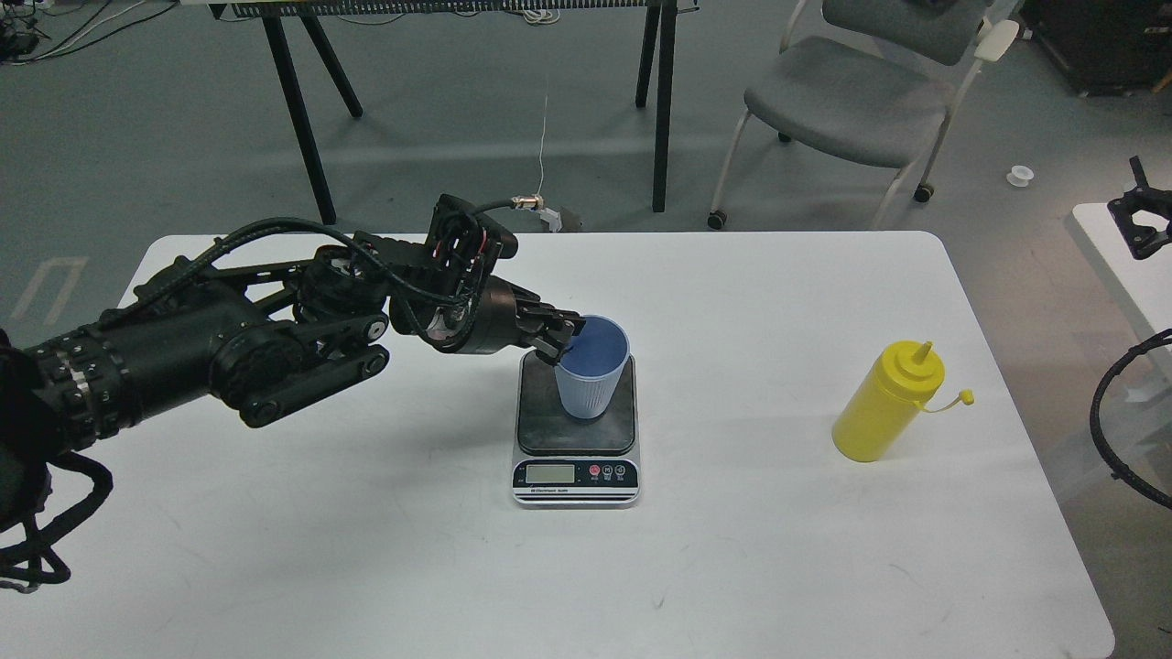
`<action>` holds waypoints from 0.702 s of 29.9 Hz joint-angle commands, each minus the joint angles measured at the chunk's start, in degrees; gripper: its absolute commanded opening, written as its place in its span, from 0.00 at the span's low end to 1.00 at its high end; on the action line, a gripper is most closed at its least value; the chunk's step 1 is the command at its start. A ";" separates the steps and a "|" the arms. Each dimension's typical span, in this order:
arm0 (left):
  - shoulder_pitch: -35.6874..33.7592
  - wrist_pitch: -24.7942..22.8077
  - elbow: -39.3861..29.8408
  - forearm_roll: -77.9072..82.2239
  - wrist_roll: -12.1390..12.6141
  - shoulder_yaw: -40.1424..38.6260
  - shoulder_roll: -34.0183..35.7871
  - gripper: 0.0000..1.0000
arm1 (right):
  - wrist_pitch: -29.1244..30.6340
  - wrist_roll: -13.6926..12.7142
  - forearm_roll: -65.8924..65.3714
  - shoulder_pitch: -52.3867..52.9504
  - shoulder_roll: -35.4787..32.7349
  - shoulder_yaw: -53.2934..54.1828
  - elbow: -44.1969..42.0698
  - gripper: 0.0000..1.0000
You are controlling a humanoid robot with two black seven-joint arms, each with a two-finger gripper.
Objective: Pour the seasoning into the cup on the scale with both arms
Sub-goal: 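Carry the blue cup with the left gripper onto the scale, then release the cup and lift the left gripper away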
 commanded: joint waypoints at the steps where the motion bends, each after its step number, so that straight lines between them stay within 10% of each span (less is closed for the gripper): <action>1: 0.08 0.09 0.42 -0.08 0.06 -0.01 -0.23 0.15 | 0.00 0.00 0.00 0.00 -0.06 0.00 0.58 1.00; 8: 0.61 0.09 0.42 -0.17 0.15 -0.01 0.04 0.28 | 0.00 -0.09 -0.09 -0.09 -0.15 0.00 0.67 1.00; 12: 0.43 1.92 1.38 -1.83 0.06 -1.85 1.09 0.87 | 0.00 0.00 -0.09 -1.14 -1.73 0.00 1.37 1.00; 21: 0.61 2.90 0.77 -35.53 -0.99 -13.18 8.21 0.99 | 0.00 0.00 0.61 -13.43 -9.98 1.31 15.07 1.00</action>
